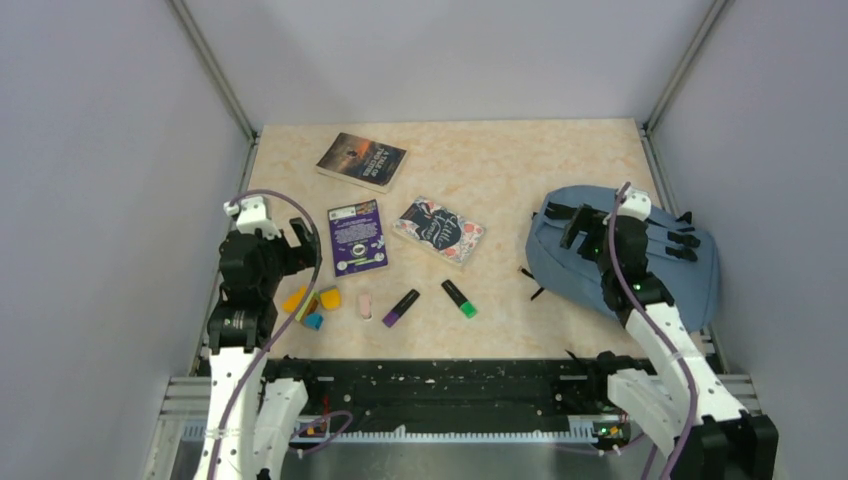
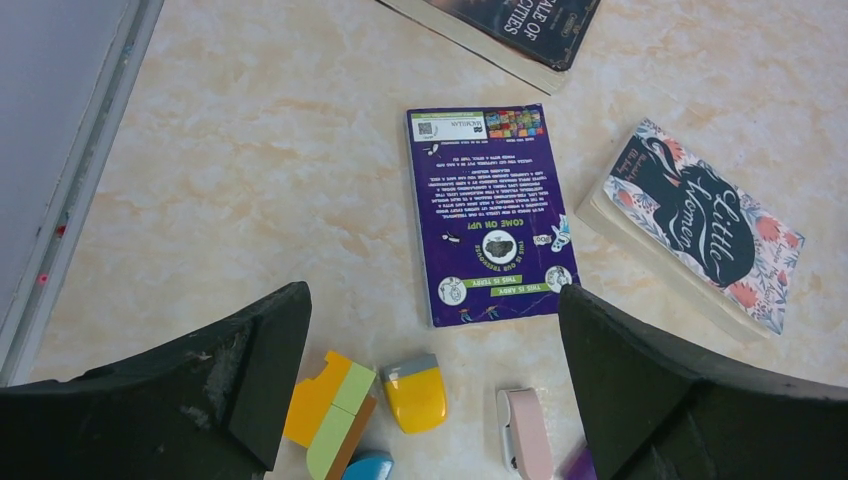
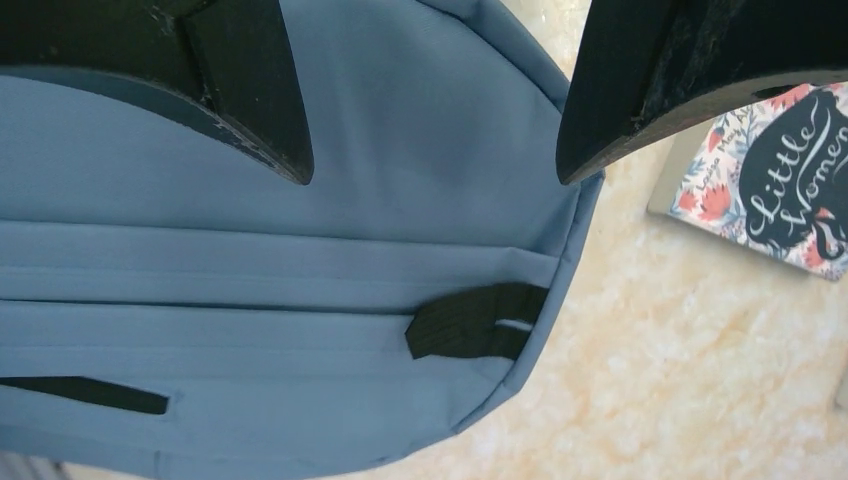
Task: Pack the student bag
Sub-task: Pick up the student bag at the center of the board.
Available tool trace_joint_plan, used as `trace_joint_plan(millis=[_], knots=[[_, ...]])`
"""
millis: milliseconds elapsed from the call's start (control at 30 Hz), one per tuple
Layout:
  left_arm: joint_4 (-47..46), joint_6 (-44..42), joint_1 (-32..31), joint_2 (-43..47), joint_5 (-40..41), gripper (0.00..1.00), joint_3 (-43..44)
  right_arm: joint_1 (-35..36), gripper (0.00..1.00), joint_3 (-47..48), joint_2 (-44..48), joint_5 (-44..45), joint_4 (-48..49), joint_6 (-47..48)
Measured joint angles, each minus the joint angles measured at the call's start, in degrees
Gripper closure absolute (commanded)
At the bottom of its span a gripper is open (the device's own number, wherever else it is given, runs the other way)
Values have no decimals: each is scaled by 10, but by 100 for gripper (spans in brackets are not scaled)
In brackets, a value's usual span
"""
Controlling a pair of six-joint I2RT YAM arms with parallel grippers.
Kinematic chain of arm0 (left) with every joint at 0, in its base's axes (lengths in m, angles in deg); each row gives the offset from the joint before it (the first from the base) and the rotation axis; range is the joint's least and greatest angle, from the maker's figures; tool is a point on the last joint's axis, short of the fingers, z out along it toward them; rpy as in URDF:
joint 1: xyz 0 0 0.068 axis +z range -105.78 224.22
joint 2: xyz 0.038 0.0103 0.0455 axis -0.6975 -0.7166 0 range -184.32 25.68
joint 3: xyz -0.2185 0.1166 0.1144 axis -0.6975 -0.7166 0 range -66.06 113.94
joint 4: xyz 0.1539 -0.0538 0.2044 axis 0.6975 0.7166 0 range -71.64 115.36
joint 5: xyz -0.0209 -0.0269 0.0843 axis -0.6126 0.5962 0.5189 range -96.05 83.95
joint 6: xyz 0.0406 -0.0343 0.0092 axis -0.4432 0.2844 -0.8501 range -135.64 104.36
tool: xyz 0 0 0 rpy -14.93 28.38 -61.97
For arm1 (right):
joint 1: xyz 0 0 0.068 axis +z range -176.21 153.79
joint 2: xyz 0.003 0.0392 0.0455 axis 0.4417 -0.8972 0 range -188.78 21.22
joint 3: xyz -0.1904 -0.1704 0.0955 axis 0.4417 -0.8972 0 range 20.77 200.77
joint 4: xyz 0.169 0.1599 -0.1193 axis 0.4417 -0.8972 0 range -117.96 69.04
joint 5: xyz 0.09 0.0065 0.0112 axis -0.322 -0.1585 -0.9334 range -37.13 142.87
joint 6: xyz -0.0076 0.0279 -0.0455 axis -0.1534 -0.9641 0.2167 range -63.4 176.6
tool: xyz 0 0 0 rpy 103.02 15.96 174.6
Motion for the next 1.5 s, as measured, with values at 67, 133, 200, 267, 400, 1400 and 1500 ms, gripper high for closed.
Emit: trace_joint_plan(millis=[67,133,200,267,400,1400,1500], knots=[[0,-4,0,0,-3,2,0,1,12,9,-33,-19,1,2],[0,-9,0,0,-13,2,0,4,13,14,-58,-28,2,2],[0,-12,0,0,-21,2,0,12,13,21,-80,-35,-3,7],[0,-13,0,0,-27,2,0,29,14,33,-104,-39,-10,12],[0,-13,0,-11,-31,2,0,76,14,70,-146,-35,-29,27],[1,-13,0,-20,-69,2,0,221,100,155,-383,210,-90,7],[1,-13,0,-21,-68,2,0,221,100,146,-371,212,-87,5]])
